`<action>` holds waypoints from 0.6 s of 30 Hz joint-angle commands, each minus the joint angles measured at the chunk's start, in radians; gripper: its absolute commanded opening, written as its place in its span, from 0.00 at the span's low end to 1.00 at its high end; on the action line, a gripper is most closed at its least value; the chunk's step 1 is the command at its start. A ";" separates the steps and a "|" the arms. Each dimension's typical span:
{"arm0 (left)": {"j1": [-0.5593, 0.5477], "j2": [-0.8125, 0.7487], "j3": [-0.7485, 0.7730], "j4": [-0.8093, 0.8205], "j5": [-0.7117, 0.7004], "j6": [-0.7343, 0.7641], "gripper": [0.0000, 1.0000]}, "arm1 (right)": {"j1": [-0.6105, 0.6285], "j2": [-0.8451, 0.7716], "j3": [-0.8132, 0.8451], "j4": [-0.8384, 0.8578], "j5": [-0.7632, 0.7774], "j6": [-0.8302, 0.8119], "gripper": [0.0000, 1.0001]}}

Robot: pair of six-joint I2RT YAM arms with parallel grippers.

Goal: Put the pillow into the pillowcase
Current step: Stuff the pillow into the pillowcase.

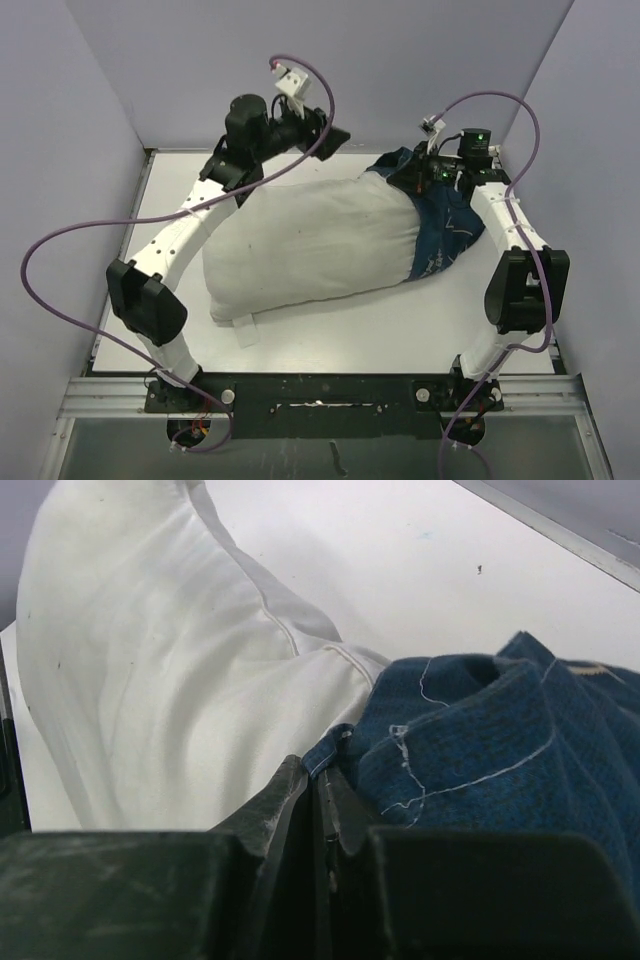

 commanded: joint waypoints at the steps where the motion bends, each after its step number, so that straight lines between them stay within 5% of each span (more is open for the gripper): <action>1: -0.009 0.139 0.219 -0.232 0.059 0.150 0.66 | -0.009 -0.049 -0.024 0.042 -0.079 0.052 0.00; 5: 0.030 0.303 0.311 -0.263 0.236 0.243 0.78 | -0.016 -0.053 -0.026 0.064 -0.082 0.063 0.00; 10: 0.111 0.521 0.479 -0.259 0.668 0.091 0.83 | -0.019 -0.056 -0.025 0.068 -0.077 0.063 0.00; 18: 0.082 0.595 0.393 -0.140 0.836 -0.057 0.87 | -0.018 -0.037 0.005 0.036 -0.048 0.041 0.00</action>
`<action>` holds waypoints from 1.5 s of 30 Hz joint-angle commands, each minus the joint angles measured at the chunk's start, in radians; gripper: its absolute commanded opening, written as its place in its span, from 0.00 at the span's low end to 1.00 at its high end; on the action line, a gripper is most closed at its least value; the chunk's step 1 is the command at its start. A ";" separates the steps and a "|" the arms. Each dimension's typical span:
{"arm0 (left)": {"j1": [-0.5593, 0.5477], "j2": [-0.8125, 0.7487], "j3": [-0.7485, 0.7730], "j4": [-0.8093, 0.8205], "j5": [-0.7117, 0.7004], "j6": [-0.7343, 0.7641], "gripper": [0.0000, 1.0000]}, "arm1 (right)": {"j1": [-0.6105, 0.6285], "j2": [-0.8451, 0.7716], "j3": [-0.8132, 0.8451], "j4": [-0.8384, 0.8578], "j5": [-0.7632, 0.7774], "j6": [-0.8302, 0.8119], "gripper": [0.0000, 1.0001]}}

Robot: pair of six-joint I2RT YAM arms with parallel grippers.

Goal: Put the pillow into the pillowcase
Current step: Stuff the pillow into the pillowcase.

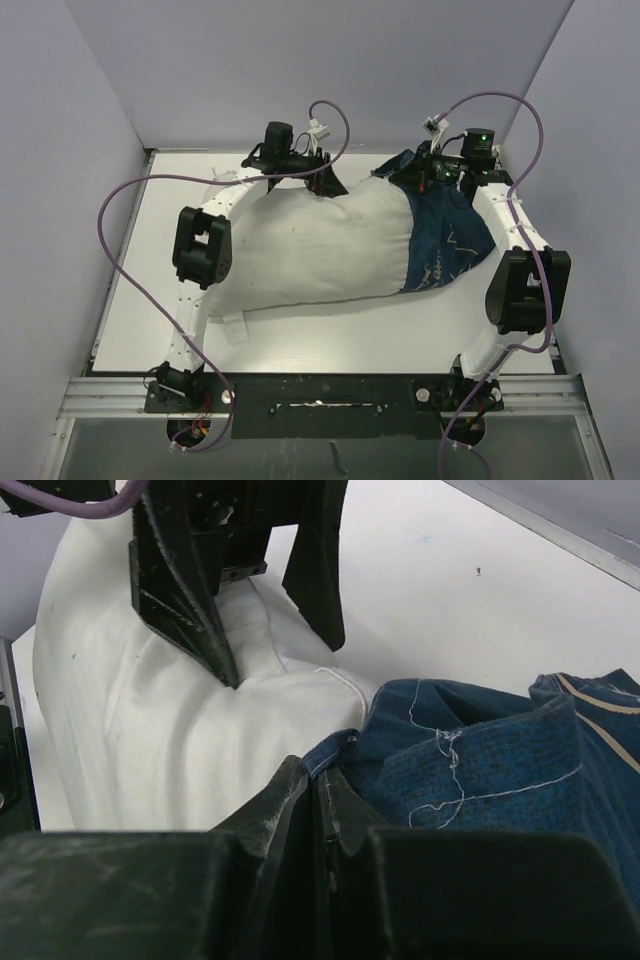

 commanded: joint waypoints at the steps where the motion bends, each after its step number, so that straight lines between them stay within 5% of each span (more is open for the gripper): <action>1: -0.055 -0.014 -0.001 0.102 0.221 -0.089 0.86 | 0.004 -0.016 0.037 -0.005 -0.015 -0.010 0.00; 3: -0.077 -0.009 -0.037 0.194 0.274 -0.169 0.72 | 0.011 0.006 0.069 -0.012 -0.007 -0.013 0.00; 7: -0.089 0.033 -0.156 0.980 0.360 -0.764 0.00 | 0.045 0.054 0.164 -0.027 0.012 -0.016 0.00; 9: -0.073 0.037 -0.138 1.137 0.336 -0.872 0.00 | 0.068 0.083 0.224 -0.022 0.017 -0.007 0.00; 12: -0.031 -0.022 -0.064 1.087 0.285 -0.803 0.00 | 0.094 0.133 0.346 -0.001 0.019 0.023 0.00; 14: 0.000 -0.130 -0.029 0.852 0.206 -0.542 0.00 | 0.106 0.158 0.447 0.022 0.020 0.049 0.00; 16: -0.018 -0.273 0.065 0.254 -0.005 0.012 0.00 | 0.112 0.176 0.526 0.045 0.020 0.077 0.00; 17: -0.043 -0.298 0.131 0.076 -0.107 0.132 0.00 | 0.113 0.180 0.564 0.057 0.018 0.091 0.00; 22: -0.189 -0.341 0.352 -0.322 -0.429 0.557 0.00 | 0.116 0.159 0.610 0.106 -0.003 0.135 0.00; 24: -0.267 -0.361 0.284 -0.326 -0.570 0.639 0.00 | 0.117 0.138 0.561 0.105 -0.006 0.124 0.00; 30: -0.431 -0.389 -0.122 -0.002 -0.858 0.720 0.00 | 0.110 0.074 0.344 -0.041 0.061 -0.060 0.00; 36: -0.458 -0.304 -0.244 0.104 -0.918 0.618 0.00 | 0.012 -0.018 0.202 -0.217 0.047 -0.300 0.03; 40: -0.423 -0.289 -0.261 0.150 -0.852 0.463 0.00 | -0.038 -0.080 0.202 -0.371 0.054 -0.478 0.26; 45: -0.375 -0.306 -0.300 0.232 -0.744 0.311 0.00 | -0.070 -0.179 0.192 -0.422 0.093 -0.581 0.81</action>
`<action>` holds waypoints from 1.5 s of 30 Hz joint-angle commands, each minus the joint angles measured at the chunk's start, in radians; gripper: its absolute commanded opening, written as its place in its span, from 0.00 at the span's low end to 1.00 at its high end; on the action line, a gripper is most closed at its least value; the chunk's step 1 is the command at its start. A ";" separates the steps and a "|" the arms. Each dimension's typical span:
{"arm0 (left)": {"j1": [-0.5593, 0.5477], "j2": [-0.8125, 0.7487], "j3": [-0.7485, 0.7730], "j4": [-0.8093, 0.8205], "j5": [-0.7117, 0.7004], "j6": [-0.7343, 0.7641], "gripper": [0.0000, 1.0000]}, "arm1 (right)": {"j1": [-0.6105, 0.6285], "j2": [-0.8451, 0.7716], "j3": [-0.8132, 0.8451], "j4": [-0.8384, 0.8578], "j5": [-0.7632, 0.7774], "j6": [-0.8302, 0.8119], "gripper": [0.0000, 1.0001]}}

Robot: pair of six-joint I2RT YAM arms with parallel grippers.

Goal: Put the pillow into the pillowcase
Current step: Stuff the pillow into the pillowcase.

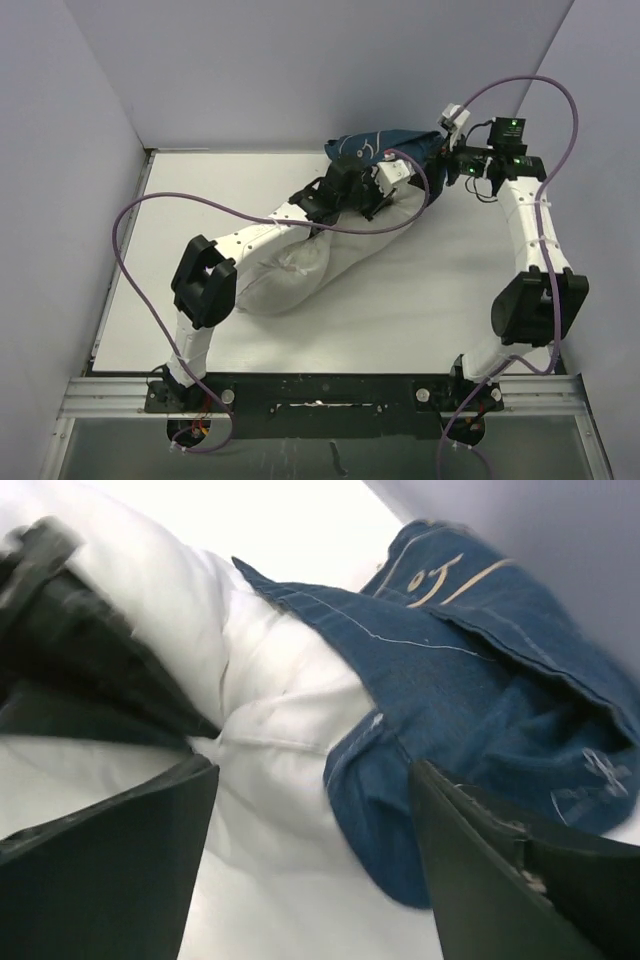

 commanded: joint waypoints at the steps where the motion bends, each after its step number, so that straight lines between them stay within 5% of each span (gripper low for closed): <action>1: 0.061 -0.005 -0.037 0.120 0.089 -0.176 0.00 | -0.007 -0.152 0.005 -0.052 0.032 -0.170 0.96; 9: 0.075 -0.019 -0.081 0.182 0.148 -0.293 0.00 | -0.057 -0.216 -0.151 0.164 0.201 -0.107 0.99; 15: 0.079 -0.019 -0.087 0.191 0.168 -0.322 0.00 | -0.049 -0.129 -0.158 0.267 0.211 -0.034 0.72; 24: 0.089 -0.042 -0.132 0.230 0.176 -0.356 0.00 | 0.002 -0.038 -0.081 0.287 0.207 -0.012 0.65; 28: 0.106 -0.043 -0.138 0.253 0.179 -0.386 0.00 | 0.005 -0.004 0.020 0.238 0.125 0.023 0.26; 32: 0.143 -0.023 -0.117 0.310 0.141 -0.467 0.00 | 0.017 -0.014 0.124 0.154 -0.181 0.084 0.00; 37: 0.176 0.021 -0.046 0.365 0.048 -0.565 0.00 | 0.080 -0.033 0.156 0.186 -0.294 0.274 0.00; 42: 0.180 0.039 -0.027 0.383 0.040 -0.598 0.00 | 0.051 0.010 0.175 0.121 0.151 0.236 0.02; 45: 0.182 0.037 -0.060 0.399 0.056 -0.610 0.00 | -0.015 0.072 0.263 0.025 0.169 0.156 0.18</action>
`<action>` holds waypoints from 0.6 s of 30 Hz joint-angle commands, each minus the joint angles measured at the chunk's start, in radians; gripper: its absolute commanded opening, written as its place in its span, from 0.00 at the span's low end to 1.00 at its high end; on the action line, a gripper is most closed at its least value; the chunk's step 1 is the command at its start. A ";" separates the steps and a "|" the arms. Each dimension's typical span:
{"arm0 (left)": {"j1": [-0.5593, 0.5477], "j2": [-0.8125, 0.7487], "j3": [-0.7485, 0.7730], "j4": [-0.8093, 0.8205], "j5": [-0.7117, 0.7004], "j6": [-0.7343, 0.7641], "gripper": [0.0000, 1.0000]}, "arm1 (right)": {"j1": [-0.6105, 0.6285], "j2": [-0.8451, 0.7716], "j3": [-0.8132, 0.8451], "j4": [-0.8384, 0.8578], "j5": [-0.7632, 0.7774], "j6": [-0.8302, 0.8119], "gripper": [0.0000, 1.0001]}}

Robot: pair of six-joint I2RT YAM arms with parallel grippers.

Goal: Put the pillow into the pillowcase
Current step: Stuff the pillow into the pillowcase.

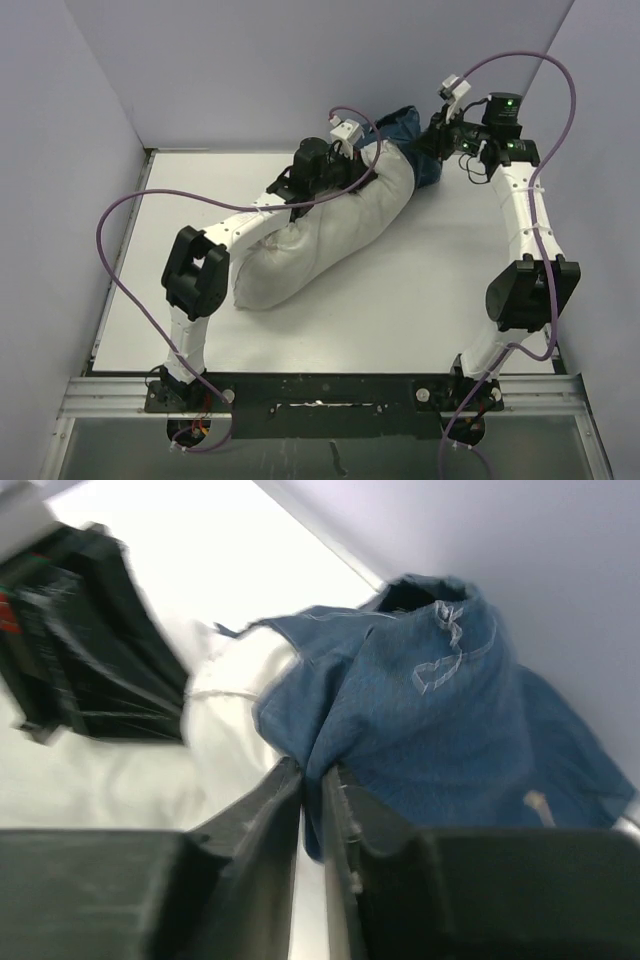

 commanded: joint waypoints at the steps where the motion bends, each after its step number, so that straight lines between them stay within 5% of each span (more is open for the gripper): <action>1: 0.009 0.036 0.009 0.112 -0.036 -0.041 0.00 | -0.077 0.028 0.135 -0.104 0.065 -0.075 0.26; 5: 0.013 0.051 0.002 0.130 -0.008 -0.054 0.00 | -0.063 -0.048 0.065 -0.114 -0.085 -0.279 0.53; 9: 0.011 0.070 0.017 0.139 0.032 -0.062 0.00 | -0.040 -0.098 -0.012 -0.016 0.002 -0.326 0.73; 14: 0.011 0.083 0.034 0.143 0.062 -0.069 0.00 | 0.011 -0.036 0.014 0.019 0.171 -0.366 0.71; 18: 0.010 0.076 0.035 0.147 0.069 -0.068 0.00 | 0.068 0.030 0.056 0.033 0.261 -0.397 0.56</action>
